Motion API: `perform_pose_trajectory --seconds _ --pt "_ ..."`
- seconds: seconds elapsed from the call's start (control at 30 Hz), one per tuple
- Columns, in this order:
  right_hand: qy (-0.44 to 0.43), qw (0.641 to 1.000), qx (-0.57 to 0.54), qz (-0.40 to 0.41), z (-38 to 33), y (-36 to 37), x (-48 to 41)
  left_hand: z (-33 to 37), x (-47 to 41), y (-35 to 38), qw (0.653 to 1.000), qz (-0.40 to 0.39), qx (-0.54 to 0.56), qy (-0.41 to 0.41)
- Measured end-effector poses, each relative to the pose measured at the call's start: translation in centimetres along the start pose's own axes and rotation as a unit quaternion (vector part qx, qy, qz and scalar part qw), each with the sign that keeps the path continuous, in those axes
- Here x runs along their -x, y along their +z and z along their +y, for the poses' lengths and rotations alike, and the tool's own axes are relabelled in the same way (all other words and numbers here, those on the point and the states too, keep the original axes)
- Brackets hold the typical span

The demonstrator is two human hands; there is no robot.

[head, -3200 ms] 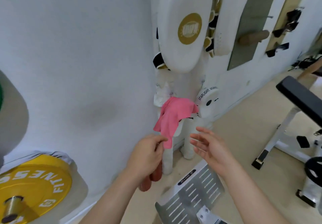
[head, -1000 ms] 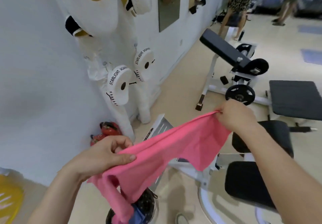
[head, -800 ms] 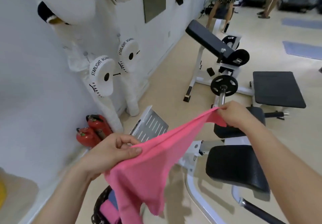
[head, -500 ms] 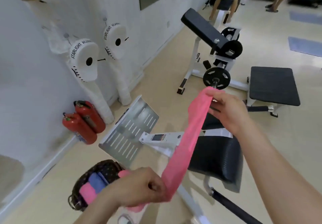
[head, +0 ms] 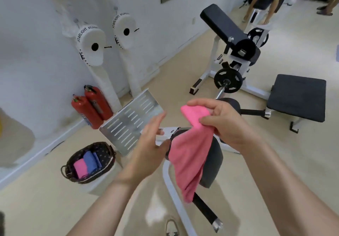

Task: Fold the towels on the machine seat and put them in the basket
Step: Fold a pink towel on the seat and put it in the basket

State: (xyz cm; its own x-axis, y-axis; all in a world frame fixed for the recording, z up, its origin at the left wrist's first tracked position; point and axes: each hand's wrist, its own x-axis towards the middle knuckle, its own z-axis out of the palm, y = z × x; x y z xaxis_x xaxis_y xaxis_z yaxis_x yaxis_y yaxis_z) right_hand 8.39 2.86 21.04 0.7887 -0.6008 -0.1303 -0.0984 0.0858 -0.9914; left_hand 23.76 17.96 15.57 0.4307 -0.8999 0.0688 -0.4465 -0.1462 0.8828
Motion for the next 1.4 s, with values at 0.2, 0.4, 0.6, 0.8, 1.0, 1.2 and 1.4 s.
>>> perform_pose_trajectory --seconds 0.2,0.4,0.6,0.8,1.0,1.2,1.4 --pt "-0.022 0.976 -0.106 -0.190 -2.1 1.1 8.4 5.4 3.6 1.0 0.993 -0.083 -0.036 0.076" --pt "-0.028 0.973 -0.141 -0.180 -2.7 0.4 14.5 8.8 13.2 3.6 0.972 -0.097 0.209 -0.037" --pt "-0.103 0.992 -0.049 -0.053 -5.3 -1.5 17.8 12.8 17.4 3.7 0.967 0.029 0.249 -0.050" --pt "-0.179 0.964 0.181 0.077 -6.2 -5.8 16.8 14.6 17.9 2.7 0.982 -0.108 -0.038 -0.149" --pt "-0.111 0.929 0.345 0.079 -5.3 -17.2 12.5 14.0 13.1 4.2 0.967 -0.005 0.212 -0.138" --pt "0.027 0.968 0.192 -0.159 -3.5 -25.1 9.3 13.6 5.0 7.4 0.921 0.214 0.276 -0.171" --pt "0.090 0.951 -0.024 -0.293 -3.7 -24.9 4.2 14.7 -3.6 4.7 0.906 0.363 0.157 -0.151"
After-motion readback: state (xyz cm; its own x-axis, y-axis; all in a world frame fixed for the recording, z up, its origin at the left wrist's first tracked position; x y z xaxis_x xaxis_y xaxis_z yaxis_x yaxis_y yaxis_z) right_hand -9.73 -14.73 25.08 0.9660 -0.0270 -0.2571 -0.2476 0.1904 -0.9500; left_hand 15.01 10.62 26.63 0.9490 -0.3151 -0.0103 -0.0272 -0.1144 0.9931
